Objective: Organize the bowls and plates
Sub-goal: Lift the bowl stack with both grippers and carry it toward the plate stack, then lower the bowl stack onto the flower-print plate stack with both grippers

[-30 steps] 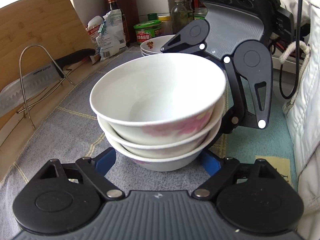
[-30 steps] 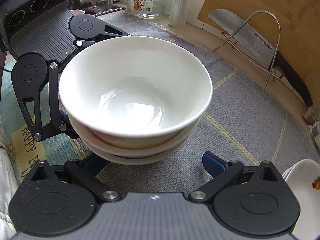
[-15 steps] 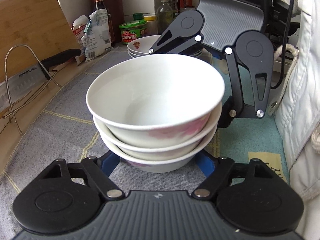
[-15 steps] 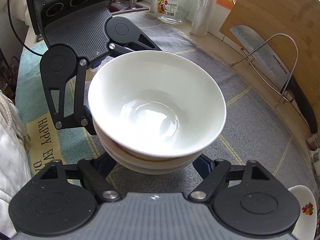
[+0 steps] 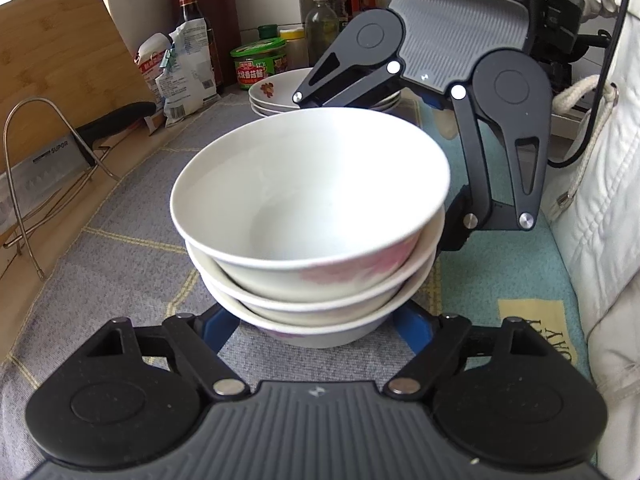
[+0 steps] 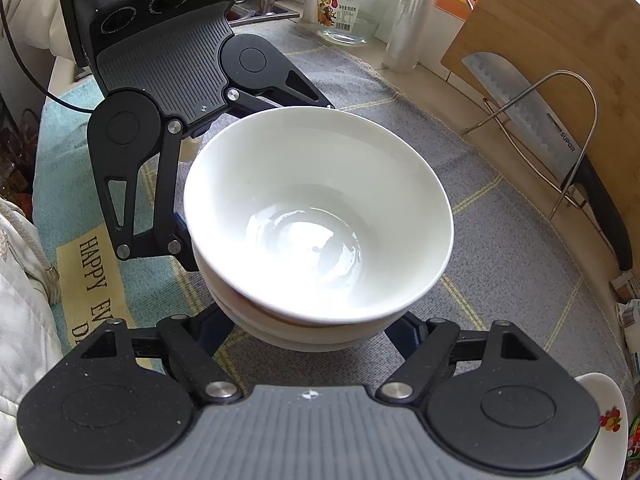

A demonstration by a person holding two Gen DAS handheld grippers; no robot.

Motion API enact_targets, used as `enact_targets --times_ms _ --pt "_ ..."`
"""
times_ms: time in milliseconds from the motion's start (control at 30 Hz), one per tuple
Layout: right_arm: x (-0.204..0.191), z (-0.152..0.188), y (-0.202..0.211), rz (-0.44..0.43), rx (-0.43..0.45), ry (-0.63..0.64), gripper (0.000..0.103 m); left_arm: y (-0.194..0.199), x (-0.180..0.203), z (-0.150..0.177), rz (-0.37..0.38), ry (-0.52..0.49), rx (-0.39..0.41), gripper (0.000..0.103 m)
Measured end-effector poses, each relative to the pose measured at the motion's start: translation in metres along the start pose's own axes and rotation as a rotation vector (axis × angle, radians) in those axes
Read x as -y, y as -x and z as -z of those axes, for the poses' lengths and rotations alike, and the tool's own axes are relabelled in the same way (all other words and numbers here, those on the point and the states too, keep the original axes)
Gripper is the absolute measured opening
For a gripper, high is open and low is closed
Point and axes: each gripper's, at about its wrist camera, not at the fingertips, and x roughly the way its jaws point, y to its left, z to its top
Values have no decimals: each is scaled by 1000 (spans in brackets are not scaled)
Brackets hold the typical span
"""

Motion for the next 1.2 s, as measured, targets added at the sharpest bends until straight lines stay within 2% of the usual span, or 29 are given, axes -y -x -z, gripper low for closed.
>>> enact_targets --times_ms 700,1200 --pt "-1 0 -4 20 7 16 91 -3 -2 -4 4 -26 -17 86" --pt "-4 -4 -4 26 -1 37 91 -6 -3 -5 2 -18 -44 85"
